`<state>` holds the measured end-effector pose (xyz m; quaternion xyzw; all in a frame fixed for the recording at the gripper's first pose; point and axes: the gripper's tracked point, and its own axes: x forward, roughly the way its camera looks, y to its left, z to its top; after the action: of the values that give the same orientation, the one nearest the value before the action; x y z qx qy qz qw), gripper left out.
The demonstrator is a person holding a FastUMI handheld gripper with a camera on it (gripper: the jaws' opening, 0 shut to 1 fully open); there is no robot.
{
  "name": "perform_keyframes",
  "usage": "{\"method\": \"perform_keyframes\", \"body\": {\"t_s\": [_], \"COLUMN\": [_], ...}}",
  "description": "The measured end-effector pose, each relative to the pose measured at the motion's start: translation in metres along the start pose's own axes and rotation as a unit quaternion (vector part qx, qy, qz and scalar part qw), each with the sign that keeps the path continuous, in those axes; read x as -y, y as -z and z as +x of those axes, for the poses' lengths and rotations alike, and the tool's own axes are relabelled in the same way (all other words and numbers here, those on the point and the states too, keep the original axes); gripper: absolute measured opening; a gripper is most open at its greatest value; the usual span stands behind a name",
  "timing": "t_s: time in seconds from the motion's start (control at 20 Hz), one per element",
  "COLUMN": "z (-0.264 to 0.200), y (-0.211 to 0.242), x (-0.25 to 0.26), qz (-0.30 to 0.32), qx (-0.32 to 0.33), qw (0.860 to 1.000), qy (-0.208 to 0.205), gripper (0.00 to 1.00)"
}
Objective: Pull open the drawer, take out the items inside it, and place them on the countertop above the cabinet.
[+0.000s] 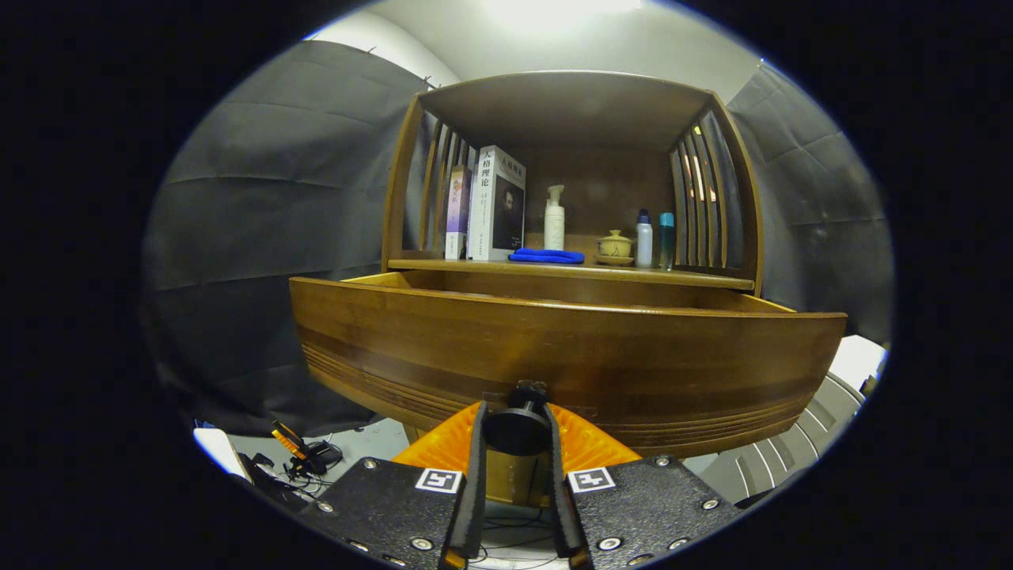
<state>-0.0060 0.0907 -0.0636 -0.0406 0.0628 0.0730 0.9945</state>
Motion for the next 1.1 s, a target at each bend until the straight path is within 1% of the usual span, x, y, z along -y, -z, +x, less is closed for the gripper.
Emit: {"method": "perform_keyframes", "body": {"t_s": [0.1, 0.25, 0.35, 0.5, 0.65, 0.8, 0.9, 1.1], "z": [-0.006, -0.01, -0.018, -0.024, -0.025, -0.03, -0.033, -0.028], "y": [0.003, 0.004, 0.003, -0.011, -0.023, -0.041, -0.058, -0.099], "x": [-0.002, 0.0, 0.005, 0.02, 0.02, 0.026, 0.03, 0.049], "qz": [0.0, 0.005, -0.015, -0.045, -0.035, -0.032, -0.022, 0.011], "qx": [-0.004, -0.006, -0.005, 0.025, 0.042, 0.062, 0.074, 0.09], "qw": [1.0, 1.0, 1.0, 0.999, 0.998, 0.998, 0.997, 0.996], "qy": [-0.003, -0.008, -0.011, 0.0, -0.012, -0.012, -0.016, -0.012], "gripper": [0.35, 0.57, 0.72, 0.95, 0.95, 0.95, 0.95, 0.95]}}
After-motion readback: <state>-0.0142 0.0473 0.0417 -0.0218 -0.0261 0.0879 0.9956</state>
